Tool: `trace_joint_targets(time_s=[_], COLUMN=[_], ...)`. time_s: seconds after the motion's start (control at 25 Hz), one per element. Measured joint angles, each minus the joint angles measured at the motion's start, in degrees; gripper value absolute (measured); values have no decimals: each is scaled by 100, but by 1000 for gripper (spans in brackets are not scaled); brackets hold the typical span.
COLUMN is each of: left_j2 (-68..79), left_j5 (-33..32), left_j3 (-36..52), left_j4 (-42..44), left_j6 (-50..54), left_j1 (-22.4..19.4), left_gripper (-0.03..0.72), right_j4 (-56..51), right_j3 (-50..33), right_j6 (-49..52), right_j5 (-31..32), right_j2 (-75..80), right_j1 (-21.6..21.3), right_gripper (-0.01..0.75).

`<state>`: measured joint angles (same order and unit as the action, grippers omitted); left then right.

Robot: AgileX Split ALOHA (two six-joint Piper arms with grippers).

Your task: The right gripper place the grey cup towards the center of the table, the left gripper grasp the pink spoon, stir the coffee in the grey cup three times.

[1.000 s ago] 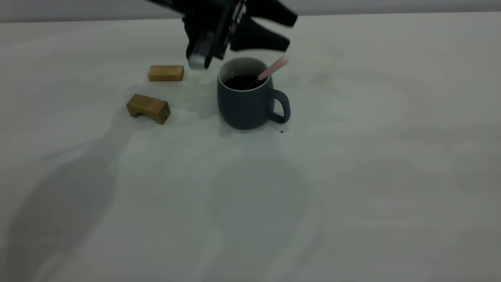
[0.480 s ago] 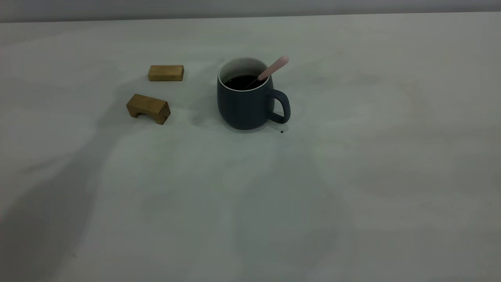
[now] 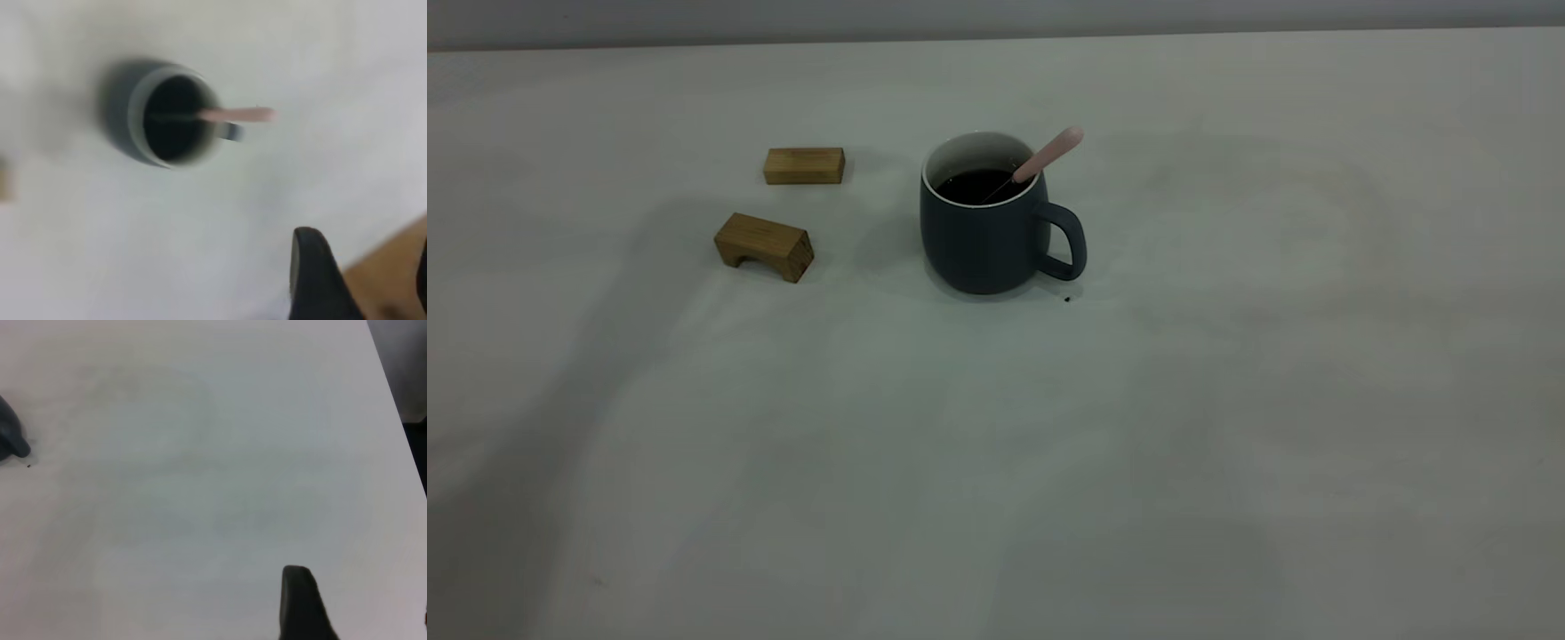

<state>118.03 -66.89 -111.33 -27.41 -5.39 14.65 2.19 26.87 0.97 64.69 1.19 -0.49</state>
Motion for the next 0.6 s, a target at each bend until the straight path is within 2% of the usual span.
trace_joint_targets(time_s=[0.16, 0.4, 0.6], left_j2=[-324, -1142, -2624], left_j5=[0, 0, 0], left_j3=[5, 48, 852], left_j4=[839, 1648, 1856], left_j6=[-157, -157, -256], left_j1=[-201, -867, -1236], left_gripper=[436, 436, 436], right_j4=[0, 0, 0], right_j3=[0, 0, 0], right_j6=[0, 0, 0], right_j5=[0, 0, 0], right_j2=[0, 0, 0], right_j1=[0, 0, 0], right_gripper=[470, 470, 470])
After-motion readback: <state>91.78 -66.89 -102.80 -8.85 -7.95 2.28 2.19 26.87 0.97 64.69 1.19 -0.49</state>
